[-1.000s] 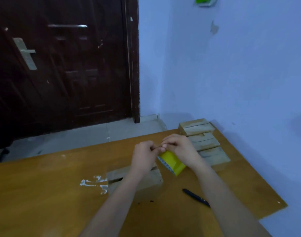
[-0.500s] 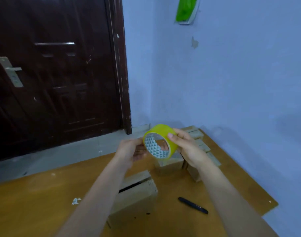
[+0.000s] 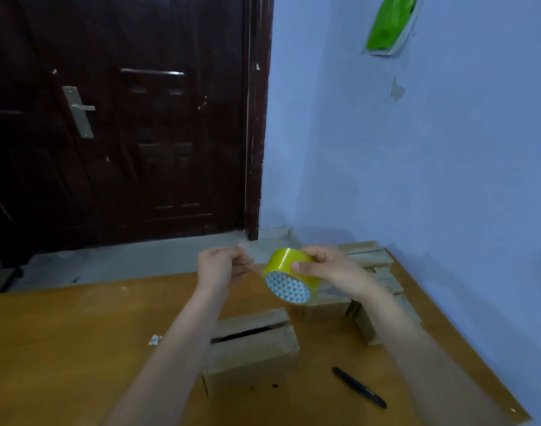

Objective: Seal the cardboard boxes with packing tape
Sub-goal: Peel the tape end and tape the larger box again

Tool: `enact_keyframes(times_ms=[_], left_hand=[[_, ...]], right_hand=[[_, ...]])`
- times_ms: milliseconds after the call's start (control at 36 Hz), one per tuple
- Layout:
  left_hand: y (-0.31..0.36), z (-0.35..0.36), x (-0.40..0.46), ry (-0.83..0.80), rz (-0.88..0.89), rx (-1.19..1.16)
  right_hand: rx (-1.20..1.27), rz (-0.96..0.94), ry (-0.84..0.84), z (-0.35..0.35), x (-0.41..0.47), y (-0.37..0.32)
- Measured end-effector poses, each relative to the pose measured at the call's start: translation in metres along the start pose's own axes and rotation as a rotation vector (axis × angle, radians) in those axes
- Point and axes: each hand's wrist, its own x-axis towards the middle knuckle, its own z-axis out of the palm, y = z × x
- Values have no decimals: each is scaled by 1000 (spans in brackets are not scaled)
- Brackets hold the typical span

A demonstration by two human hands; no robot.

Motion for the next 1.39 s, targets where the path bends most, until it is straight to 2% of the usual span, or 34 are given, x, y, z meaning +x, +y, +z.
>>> enact_keyframes(times_ms=[139,194,250,333,444,528,639,806,1000,1167,1306,1389], left_hand=[[-3,-21,6,71,42,0],[-9,-23,3,81,58,23],[-16,-28,-1,95,60,17],[-27,-41,-4,100,34,-26],[-52,-50,-6,148,-69,-132],[-81,-51,-9,216,-161,-237],[-108,-49,-15,287,-243,-389],[-141,-55,-16,353,-349,-467],[-146,-57,-14,375,-329,-464],[-141,-51,-15,406,-288,-495],[-122,-40,-14,389,-172,-496],[-111,-35,-3,387,-113,-433]], right_hand=[[-642,177,73,7,13,29],[-753,156,107,10,15,35],[-681,99,77,8,13,35],[-380,16,14,2,6,37],[-267,-38,-53,-1,5,50],[-287,-6,-94,-3,8,59],[-454,66,-142,4,14,64],[-543,234,-240,22,25,81],[-580,221,-199,29,26,86],[-492,189,-157,19,19,87],[-446,125,-138,14,15,88],[-506,109,-121,11,19,86]])
